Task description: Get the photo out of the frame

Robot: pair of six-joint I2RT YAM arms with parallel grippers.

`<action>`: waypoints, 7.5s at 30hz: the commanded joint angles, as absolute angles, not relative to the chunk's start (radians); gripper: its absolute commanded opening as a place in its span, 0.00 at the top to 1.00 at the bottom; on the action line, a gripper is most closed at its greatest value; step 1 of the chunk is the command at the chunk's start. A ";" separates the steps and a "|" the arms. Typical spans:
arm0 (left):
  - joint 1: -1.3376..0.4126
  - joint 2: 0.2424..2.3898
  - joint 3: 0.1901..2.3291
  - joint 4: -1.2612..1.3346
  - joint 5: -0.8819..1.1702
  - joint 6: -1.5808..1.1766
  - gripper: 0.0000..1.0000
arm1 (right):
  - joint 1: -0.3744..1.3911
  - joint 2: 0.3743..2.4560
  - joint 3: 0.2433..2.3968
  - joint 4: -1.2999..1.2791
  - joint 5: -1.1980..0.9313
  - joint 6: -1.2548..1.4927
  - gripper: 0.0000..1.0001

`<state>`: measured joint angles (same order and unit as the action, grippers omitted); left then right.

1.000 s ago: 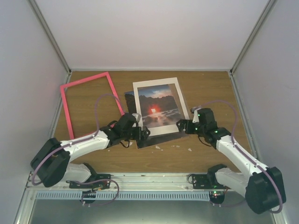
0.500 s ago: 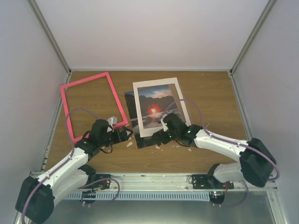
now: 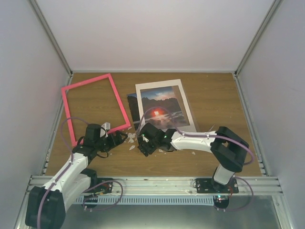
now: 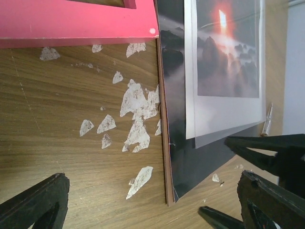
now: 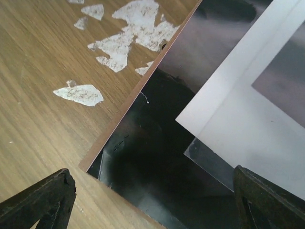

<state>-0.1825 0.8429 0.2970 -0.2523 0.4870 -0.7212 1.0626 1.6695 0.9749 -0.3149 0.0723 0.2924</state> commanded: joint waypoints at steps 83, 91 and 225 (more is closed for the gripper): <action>-0.684 1.348 0.439 0.044 0.277 -1.098 0.74 | 0.826 1.287 0.639 -0.186 0.269 0.445 0.18; -0.690 1.318 0.426 0.016 0.262 -1.117 0.73 | 0.824 1.286 0.631 -0.177 0.260 0.443 0.17; -0.699 1.371 0.349 0.169 0.346 -1.093 0.73 | 0.255 1.276 0.159 0.574 -0.614 0.945 0.43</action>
<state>-0.6899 1.3548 0.3691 0.1600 0.3401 -1.0855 0.2195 1.2491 0.1711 0.4782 -0.6296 0.8993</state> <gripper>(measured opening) 0.267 0.584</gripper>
